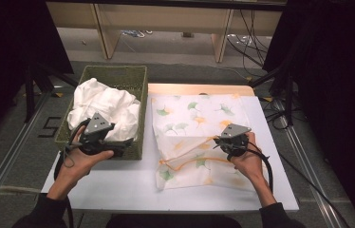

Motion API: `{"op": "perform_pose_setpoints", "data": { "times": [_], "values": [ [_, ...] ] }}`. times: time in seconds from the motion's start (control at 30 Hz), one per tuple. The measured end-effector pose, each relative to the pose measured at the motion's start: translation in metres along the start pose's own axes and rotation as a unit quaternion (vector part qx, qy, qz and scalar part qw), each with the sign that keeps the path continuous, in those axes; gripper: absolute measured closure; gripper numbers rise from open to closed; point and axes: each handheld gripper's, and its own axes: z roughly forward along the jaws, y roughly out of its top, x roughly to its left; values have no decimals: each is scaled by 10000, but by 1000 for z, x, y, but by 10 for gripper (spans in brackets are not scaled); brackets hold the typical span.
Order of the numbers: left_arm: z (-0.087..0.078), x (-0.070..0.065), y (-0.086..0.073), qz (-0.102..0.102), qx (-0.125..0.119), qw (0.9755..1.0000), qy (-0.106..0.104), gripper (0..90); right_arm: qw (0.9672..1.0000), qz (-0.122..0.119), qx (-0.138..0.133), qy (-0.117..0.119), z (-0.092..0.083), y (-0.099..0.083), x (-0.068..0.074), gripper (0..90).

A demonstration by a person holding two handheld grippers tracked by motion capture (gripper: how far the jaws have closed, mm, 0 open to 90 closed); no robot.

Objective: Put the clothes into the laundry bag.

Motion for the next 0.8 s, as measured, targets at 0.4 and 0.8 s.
{"op": "perform_pose_setpoints", "data": {
  "times": [0.4,0.8],
  "values": [
    [22,89,24,-386,495,9965,556,182,10000,53,11,39,0,0,1,897],
    [74,132,18,-774,1090,9904,357,156,10000,-45,46,50,2,0,3,896]
  ]
}}
